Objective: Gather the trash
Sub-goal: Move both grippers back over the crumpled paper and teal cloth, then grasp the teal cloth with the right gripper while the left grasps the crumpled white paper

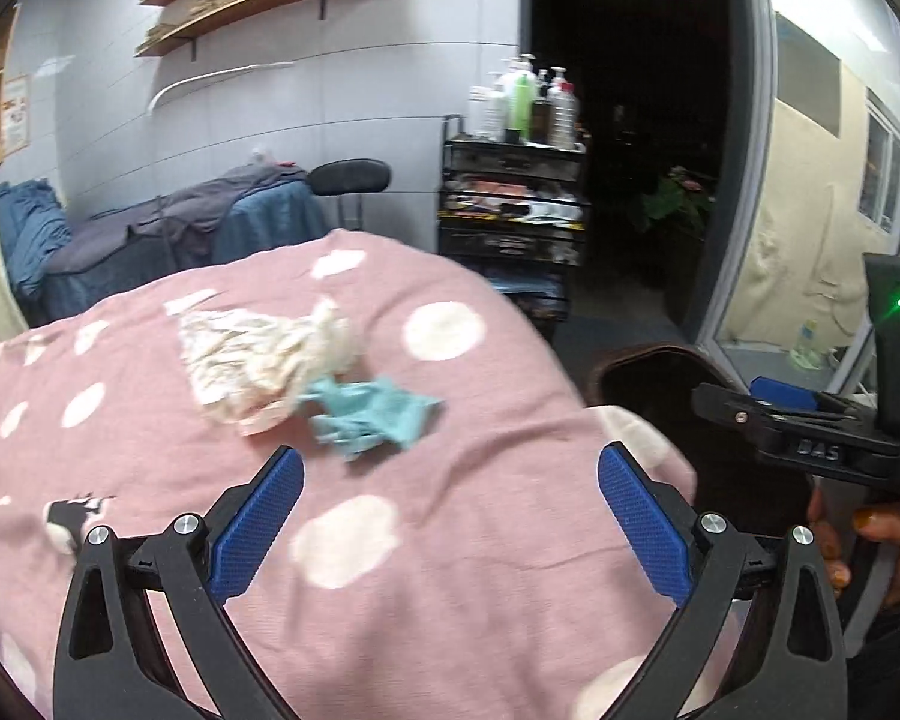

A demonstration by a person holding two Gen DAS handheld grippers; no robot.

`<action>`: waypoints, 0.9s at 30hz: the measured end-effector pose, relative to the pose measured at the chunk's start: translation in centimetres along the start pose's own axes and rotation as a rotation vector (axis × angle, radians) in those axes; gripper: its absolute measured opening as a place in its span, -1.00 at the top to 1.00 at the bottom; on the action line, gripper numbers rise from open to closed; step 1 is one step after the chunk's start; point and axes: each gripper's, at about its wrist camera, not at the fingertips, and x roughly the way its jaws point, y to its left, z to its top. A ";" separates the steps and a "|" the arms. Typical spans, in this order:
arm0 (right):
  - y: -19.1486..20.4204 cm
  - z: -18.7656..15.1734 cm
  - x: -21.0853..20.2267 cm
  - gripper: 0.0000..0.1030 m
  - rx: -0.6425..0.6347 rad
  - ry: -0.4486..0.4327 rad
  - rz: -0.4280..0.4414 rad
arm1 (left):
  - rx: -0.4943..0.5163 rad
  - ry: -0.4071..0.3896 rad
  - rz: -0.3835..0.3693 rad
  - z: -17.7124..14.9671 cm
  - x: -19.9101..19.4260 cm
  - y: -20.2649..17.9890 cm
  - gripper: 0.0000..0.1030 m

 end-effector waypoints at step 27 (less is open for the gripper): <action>21.7 1.3 12.3 -0.53 -0.704 0.276 0.101 | -0.219 0.188 0.135 -0.7 4.5 14.7 -0.64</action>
